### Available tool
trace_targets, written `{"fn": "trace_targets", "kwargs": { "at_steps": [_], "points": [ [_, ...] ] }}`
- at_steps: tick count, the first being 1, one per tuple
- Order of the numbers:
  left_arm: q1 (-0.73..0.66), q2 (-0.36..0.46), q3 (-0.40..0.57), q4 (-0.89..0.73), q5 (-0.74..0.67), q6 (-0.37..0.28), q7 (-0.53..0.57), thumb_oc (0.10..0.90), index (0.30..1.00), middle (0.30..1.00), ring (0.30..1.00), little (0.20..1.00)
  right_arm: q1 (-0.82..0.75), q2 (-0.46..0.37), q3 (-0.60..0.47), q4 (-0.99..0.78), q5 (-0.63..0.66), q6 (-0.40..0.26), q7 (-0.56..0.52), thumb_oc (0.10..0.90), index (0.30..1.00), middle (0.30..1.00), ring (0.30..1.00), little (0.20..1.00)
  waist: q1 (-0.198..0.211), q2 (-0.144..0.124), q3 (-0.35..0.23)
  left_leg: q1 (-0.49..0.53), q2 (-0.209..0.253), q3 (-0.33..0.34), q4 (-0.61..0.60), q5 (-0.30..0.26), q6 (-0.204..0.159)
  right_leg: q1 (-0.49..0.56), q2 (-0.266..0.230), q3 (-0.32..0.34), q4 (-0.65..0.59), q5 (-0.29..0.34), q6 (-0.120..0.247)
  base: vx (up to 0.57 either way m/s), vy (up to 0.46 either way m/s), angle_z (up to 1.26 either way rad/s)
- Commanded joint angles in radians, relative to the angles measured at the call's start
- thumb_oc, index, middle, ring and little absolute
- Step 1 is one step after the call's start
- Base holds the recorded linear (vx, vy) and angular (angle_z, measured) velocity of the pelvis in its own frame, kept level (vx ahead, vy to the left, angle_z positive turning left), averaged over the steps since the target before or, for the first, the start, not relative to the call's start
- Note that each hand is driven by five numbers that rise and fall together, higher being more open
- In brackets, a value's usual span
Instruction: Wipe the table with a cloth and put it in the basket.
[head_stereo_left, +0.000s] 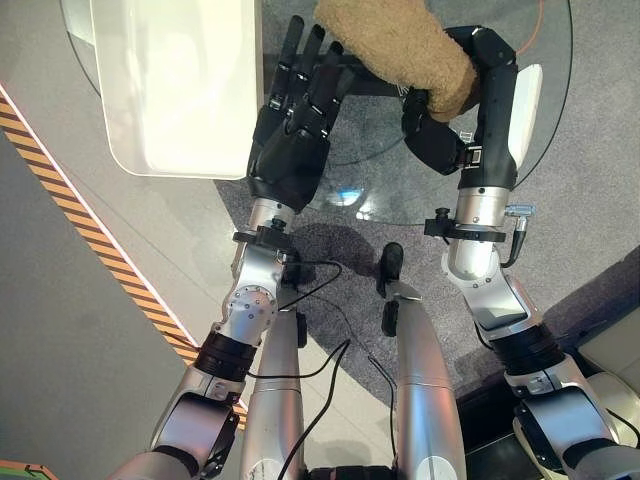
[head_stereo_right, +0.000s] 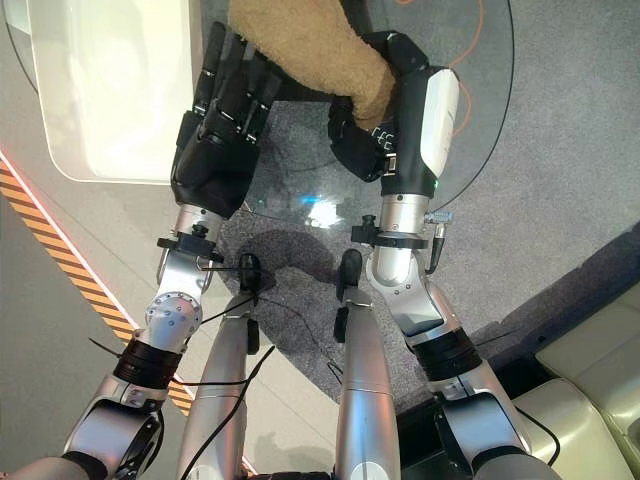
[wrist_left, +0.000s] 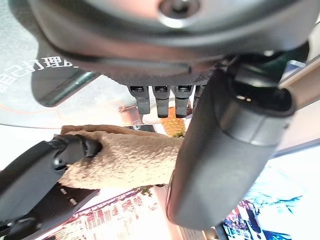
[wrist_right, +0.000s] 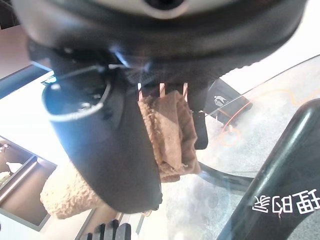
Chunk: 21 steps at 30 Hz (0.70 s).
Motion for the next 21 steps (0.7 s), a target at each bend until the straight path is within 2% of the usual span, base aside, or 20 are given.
{"fn": "trace_targets", "kwargs": {
  "at_steps": [1,6,12,21],
  "points": [
    [-0.065,-0.001,0.001,-0.158,0.012,0.009,-0.118,0.8,0.9,0.9,0.9,0.9,-0.141,0.01,-0.046,-0.172,-0.042,-0.125,-0.006,0.1,0.3,0.3,0.3,0.2,0.017,-0.017,-0.029,0.047,-0.094,0.114,-0.01,-0.045,0.122,0.063,0.133,-0.003,-0.075,0.016,-0.028,0.0,0.0,0.0],
    [-0.074,-0.011,-0.011,-0.159,-0.007,0.041,-0.154,0.8,0.9,0.9,0.9,0.9,-0.145,0.019,-0.022,-0.152,-0.027,-0.121,0.03,0.1,0.3,0.3,0.3,0.2,0.017,-0.014,-0.029,0.046,-0.096,0.114,-0.013,-0.043,0.121,0.064,0.132,-0.003,-0.078,0.015,-0.029,0.0,0.0,0.0],
    [-0.082,-0.016,-0.032,-0.172,-0.021,0.048,-0.193,0.8,0.9,0.9,0.9,0.9,-0.145,0.036,0.02,-0.135,-0.016,-0.1,0.082,0.1,0.3,0.3,0.3,0.2,0.018,-0.01,-0.029,0.049,-0.098,0.112,-0.018,-0.04,0.122,0.064,0.13,-0.005,-0.08,0.017,-0.03,0.0,0.0,0.0],
    [-0.092,-0.02,-0.048,-0.188,-0.039,0.059,-0.239,0.8,0.9,0.9,0.9,0.9,-0.151,0.043,0.054,-0.098,-0.013,-0.073,0.082,0.1,0.3,0.3,0.3,0.2,0.021,-0.006,-0.029,0.046,-0.101,0.111,-0.019,-0.038,0.121,0.062,0.127,-0.009,-0.084,0.018,-0.032,0.0,0.0,0.0]
  ]
}}
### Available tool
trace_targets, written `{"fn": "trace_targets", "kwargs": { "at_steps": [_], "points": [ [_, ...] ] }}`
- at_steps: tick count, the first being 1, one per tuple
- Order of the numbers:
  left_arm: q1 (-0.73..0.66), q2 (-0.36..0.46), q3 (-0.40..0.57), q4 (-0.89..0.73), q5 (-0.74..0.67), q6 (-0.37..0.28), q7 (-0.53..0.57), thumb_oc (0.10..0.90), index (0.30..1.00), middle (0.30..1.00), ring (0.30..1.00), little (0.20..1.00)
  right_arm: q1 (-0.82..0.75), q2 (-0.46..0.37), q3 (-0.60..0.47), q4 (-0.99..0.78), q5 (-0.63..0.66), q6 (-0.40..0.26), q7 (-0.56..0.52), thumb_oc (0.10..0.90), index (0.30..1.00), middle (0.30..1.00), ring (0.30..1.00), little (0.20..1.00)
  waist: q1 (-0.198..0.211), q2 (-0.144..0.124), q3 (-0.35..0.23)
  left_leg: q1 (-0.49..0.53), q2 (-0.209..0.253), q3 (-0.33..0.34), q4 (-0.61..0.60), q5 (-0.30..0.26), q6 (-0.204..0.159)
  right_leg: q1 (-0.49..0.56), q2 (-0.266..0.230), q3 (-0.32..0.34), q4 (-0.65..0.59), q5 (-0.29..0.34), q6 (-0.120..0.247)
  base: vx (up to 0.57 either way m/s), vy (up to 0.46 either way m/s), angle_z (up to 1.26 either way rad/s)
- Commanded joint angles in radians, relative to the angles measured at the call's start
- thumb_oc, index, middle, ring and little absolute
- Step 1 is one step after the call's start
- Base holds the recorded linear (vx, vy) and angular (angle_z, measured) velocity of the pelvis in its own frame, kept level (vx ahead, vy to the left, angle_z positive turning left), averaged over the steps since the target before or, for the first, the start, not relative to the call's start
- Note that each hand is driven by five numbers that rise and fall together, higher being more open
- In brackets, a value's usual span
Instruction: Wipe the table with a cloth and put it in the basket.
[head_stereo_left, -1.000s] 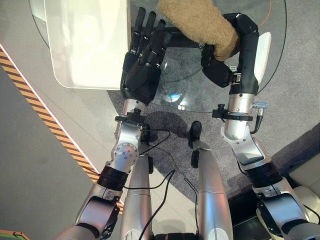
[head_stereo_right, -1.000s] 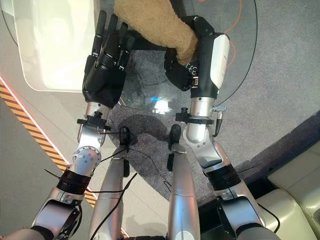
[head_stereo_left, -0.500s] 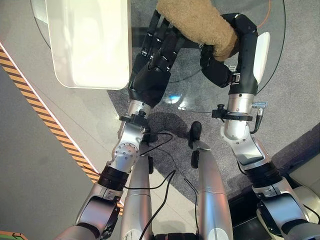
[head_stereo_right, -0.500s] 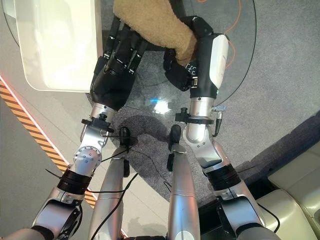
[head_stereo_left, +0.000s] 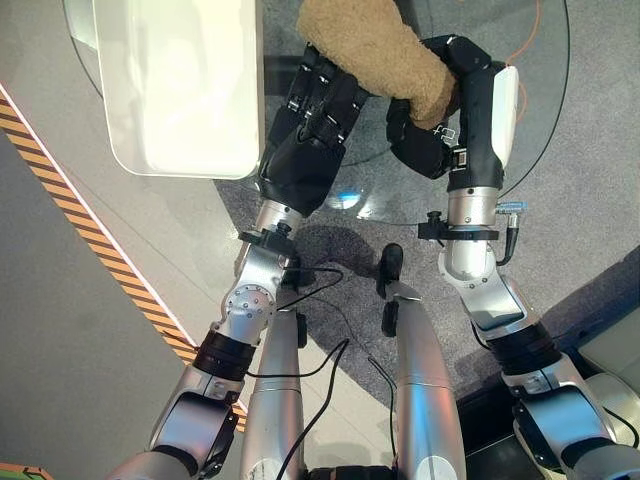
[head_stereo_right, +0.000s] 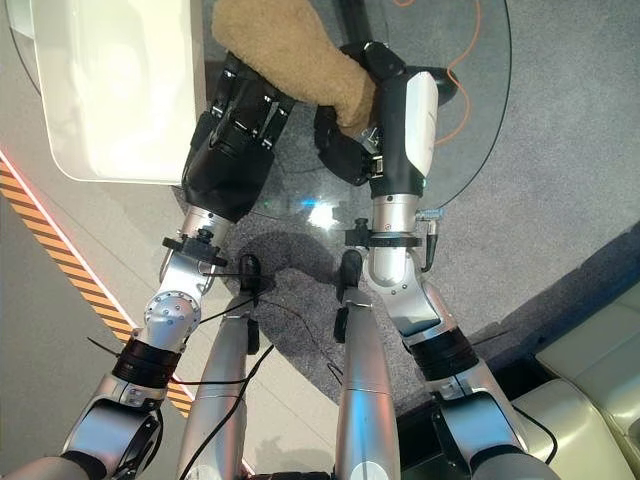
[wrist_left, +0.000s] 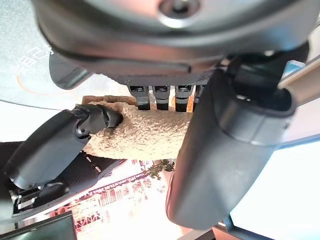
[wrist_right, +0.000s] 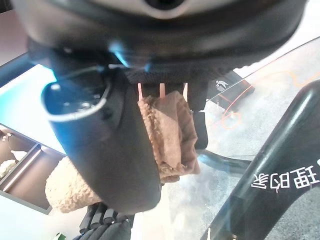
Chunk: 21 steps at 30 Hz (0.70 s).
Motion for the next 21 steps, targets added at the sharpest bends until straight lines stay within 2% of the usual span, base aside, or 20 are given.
{"fn": "trace_targets", "kwargs": {
  "at_steps": [1,7,21],
  "points": [
    [-0.09,-0.019,-0.044,-0.191,-0.01,0.003,-0.168,0.8,0.9,0.9,0.9,0.9,-0.133,0.032,0.03,-0.113,-0.02,-0.072,0.001,0.1,0.3,0.3,0.3,0.2,0.021,-0.006,-0.029,0.044,-0.101,0.111,-0.024,-0.039,0.121,0.059,0.127,-0.008,-0.086,0.015,-0.032,0.0,0.0,0.0],
    [-0.085,-0.016,-0.054,-0.206,-0.006,0.011,-0.182,0.8,0.9,0.9,0.9,0.9,-0.124,0.027,0.024,-0.097,-0.027,-0.079,-0.022,0.1,0.3,0.3,0.3,0.2,0.021,-0.007,-0.029,0.053,-0.103,0.111,-0.03,-0.04,0.122,0.067,0.127,-0.009,-0.092,0.016,-0.031,0.0,0.0,0.0],
    [-0.095,-0.015,-0.056,-0.203,-0.027,0.009,-0.221,0.8,0.9,0.9,0.9,0.9,-0.126,0.021,0.048,-0.061,-0.016,-0.046,0.029,0.1,0.3,0.3,0.3,0.2,0.022,-0.006,-0.029,0.046,-0.106,0.108,-0.025,-0.04,0.123,0.058,0.125,-0.01,-0.087,0.018,-0.032,0.0,0.0,0.0]
  ]
}}
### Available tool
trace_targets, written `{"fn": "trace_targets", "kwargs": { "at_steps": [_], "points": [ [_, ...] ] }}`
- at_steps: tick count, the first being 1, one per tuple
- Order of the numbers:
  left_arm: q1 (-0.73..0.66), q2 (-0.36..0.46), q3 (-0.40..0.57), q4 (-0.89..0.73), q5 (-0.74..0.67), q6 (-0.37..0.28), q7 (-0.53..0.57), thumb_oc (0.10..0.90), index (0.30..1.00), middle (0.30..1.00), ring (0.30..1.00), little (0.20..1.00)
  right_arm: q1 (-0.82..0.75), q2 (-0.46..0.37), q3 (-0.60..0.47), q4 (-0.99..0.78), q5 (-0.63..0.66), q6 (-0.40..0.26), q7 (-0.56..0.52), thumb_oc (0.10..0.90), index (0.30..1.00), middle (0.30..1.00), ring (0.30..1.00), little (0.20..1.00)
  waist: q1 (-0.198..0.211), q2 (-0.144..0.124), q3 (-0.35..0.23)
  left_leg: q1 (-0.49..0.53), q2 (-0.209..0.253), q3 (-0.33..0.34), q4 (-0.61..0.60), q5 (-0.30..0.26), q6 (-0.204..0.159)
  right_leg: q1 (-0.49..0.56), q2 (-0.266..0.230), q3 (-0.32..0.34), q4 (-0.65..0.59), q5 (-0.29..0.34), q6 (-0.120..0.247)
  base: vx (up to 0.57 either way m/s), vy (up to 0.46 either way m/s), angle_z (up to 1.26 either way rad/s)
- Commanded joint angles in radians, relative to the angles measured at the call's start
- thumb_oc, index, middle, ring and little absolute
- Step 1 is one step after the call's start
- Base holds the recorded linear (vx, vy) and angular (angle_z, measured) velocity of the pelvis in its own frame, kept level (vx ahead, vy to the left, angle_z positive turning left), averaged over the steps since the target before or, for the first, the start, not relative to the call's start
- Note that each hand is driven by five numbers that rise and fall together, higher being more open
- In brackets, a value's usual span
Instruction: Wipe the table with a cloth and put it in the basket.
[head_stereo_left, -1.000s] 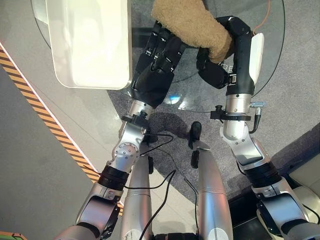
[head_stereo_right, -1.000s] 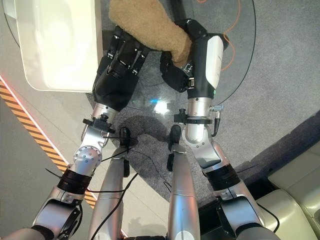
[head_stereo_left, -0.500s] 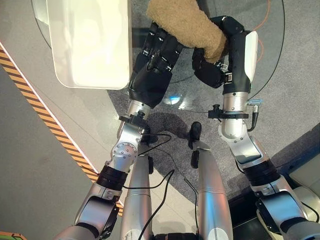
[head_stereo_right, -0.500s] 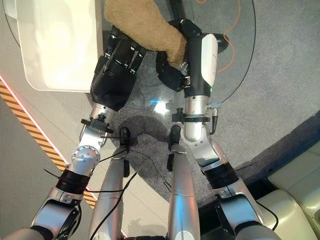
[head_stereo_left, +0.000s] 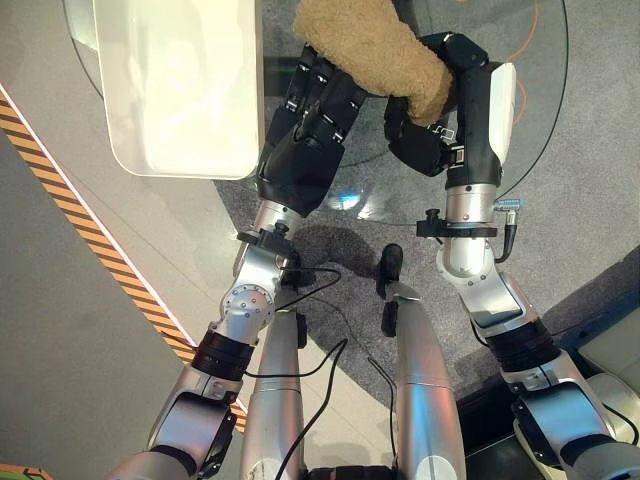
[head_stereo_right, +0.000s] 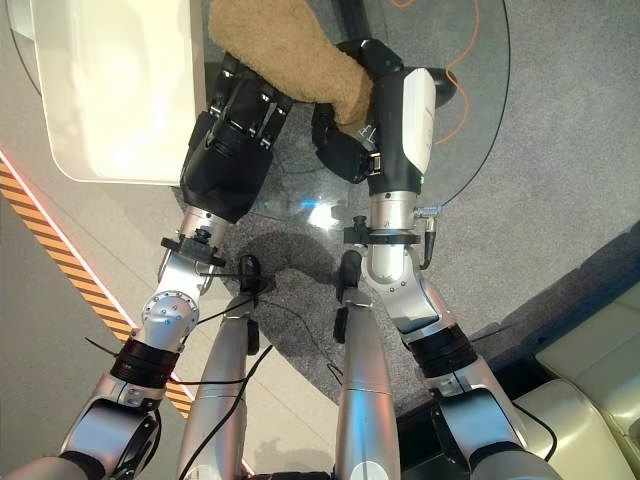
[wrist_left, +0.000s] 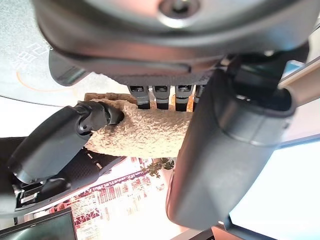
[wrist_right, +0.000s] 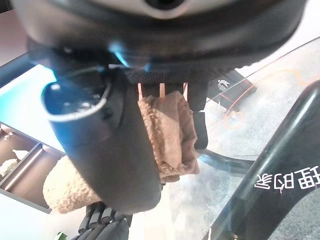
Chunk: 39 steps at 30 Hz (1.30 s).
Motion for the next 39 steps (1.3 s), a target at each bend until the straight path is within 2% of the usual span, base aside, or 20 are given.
{"fn": "trace_targets", "kwargs": {
  "at_steps": [1,11,21,39],
  "points": [
    [-0.097,-0.024,-0.057,-0.203,-0.01,0.002,-0.204,0.8,0.9,0.9,0.9,0.9,-0.12,0.02,0.049,-0.058,-0.02,-0.046,0.034,0.1,0.3,0.3,0.3,0.2,0.024,-0.006,-0.029,0.043,-0.106,0.108,-0.023,-0.04,0.124,0.056,0.125,-0.011,-0.088,0.018,-0.032,0.0,0.0,0.0],
    [-0.092,-0.016,-0.053,-0.206,-0.017,-0.021,-0.22,0.8,0.9,0.9,0.9,0.9,-0.113,0.005,0.08,-0.021,-0.033,-0.025,0.061,0.1,0.3,0.3,0.3,0.2,0.028,-0.006,-0.029,0.042,-0.108,0.106,-0.022,-0.038,0.123,0.057,0.121,-0.018,-0.087,0.016,-0.034,0.0,0.0,0.0],
    [-0.094,-0.021,-0.025,-0.227,0.0,-0.121,-0.21,0.8,0.9,0.9,0.9,0.9,-0.103,0.004,0.076,-0.022,-0.042,-0.024,0.068,0.1,0.3,0.3,0.3,0.2,0.03,-0.009,-0.029,0.032,-0.11,0.1,-0.015,-0.04,0.123,0.048,0.126,-0.017,-0.078,0.012,-0.036,0.0,0.0,0.0],
    [-0.089,-0.02,0.009,-0.243,0.078,-0.21,-0.137,0.8,0.9,0.9,0.9,0.9,-0.091,-0.004,0.072,-0.046,-0.067,-0.037,0.126,0.1,0.3,0.3,0.3,0.2,0.033,-0.013,-0.029,0.023,-0.112,0.096,-0.008,-0.04,0.121,0.042,0.129,-0.02,-0.07,0.007,-0.037,0.0,0.0,0.0]
  ]
}}
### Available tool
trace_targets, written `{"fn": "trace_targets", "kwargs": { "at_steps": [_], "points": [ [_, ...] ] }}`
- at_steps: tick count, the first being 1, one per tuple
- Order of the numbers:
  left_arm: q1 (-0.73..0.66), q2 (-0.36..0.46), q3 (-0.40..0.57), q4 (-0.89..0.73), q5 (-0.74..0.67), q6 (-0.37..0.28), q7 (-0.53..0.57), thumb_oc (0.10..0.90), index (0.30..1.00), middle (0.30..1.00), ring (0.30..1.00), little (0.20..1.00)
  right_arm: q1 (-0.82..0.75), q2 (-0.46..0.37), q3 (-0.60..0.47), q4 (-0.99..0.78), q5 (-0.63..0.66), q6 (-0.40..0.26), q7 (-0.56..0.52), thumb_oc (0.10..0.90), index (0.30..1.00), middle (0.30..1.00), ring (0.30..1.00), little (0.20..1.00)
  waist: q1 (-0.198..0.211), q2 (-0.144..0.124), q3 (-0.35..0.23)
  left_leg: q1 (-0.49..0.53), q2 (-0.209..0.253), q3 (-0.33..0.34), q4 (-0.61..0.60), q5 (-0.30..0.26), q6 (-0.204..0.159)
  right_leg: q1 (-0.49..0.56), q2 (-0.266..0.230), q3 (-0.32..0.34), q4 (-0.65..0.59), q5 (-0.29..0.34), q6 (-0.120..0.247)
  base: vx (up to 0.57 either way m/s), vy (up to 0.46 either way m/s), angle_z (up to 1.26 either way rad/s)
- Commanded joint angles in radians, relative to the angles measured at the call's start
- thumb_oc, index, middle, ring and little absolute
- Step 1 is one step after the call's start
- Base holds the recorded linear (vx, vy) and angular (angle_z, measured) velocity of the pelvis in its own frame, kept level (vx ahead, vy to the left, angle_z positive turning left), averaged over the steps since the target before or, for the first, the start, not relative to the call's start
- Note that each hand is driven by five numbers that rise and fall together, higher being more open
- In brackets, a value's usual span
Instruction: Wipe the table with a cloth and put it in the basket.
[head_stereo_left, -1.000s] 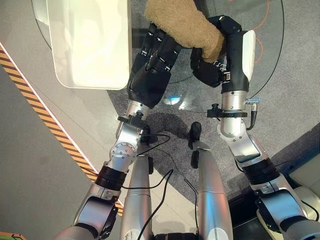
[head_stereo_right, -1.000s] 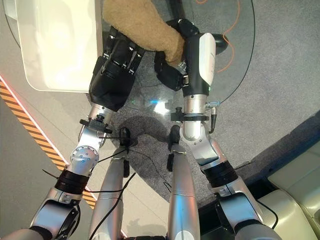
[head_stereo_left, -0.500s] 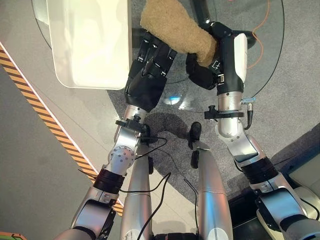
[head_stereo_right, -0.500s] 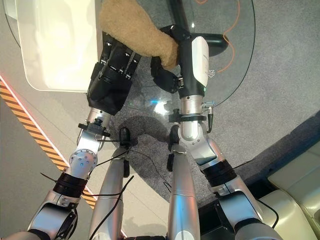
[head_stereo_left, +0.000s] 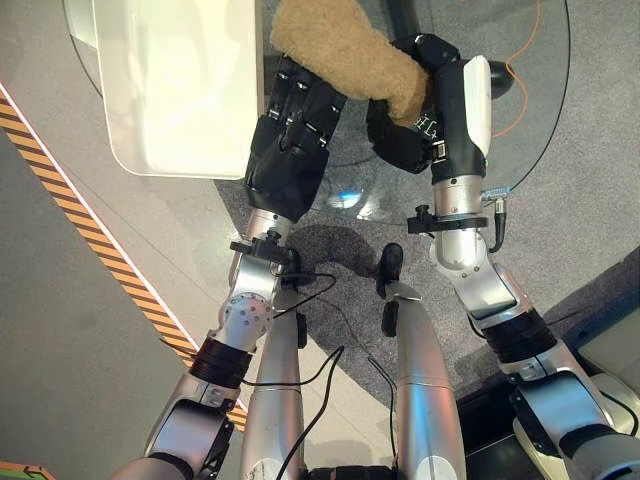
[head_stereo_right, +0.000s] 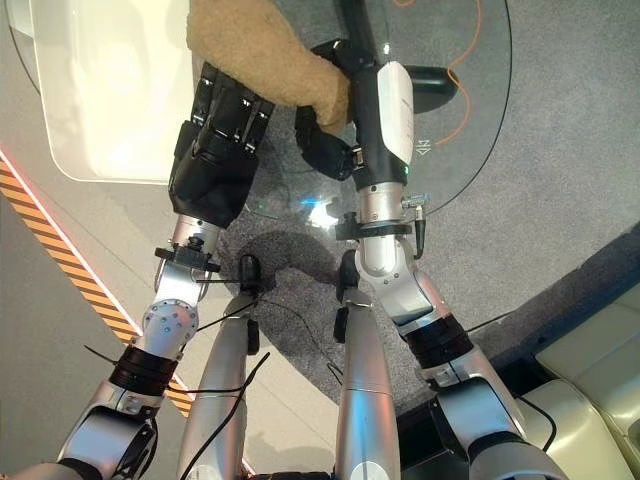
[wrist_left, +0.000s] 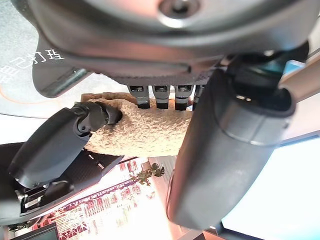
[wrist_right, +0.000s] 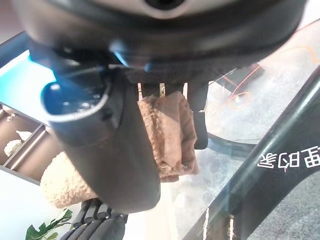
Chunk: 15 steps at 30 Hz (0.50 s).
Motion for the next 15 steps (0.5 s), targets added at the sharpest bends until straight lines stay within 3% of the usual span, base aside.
{"fn": "trace_targets", "kwargs": {
  "at_steps": [1,13,14,15],
  "points": [
    [-0.131,-0.028,0.013,-0.245,0.068,-0.101,-0.134,0.8,0.9,0.9,0.9,0.9,-0.032,-0.001,0.034,-0.084,-0.065,-0.056,0.053,0.1,0.3,0.3,0.3,0.2,0.031,-0.013,-0.029,0.023,-0.112,0.098,0.001,-0.043,0.124,0.046,0.129,-0.018,-0.069,0.009,-0.039,0.0,0.0,0.0],
    [-0.14,-0.026,0.016,-0.237,0.062,-0.108,-0.148,0.8,0.9,0.9,0.9,0.9,-0.038,-0.007,0.038,-0.066,-0.058,-0.059,0.058,0.1,0.3,0.3,0.3,0.2,0.03,-0.016,-0.029,0.027,-0.112,0.097,0.002,-0.043,0.121,0.052,0.129,-0.018,-0.073,0.009,-0.038,0.0,0.0,0.0],
    [-0.14,-0.026,0.016,-0.237,0.06,-0.108,-0.15,0.671,0.789,0.789,0.789,0.771,-0.038,-0.007,0.038,-0.066,-0.057,-0.058,0.059,0.1,0.3,0.3,0.3,0.2,0.03,-0.016,-0.029,0.028,-0.111,0.097,0.001,-0.043,0.121,0.053,0.129,-0.018,-0.074,0.009,-0.038,0.0,0.0,0.0],
    [-0.14,-0.026,0.015,-0.238,0.057,-0.108,-0.151,0.457,0.606,0.606,0.606,0.557,-0.039,-0.009,0.038,-0.066,-0.056,-0.057,0.06,0.1,0.3,0.3,0.3,0.2,0.03,-0.017,-0.029,0.029,-0.111,0.097,0.001,-0.043,0.121,0.054,0.129,-0.018,-0.074,0.009,-0.038,0.0,0.0,0.0]
  ]
}}
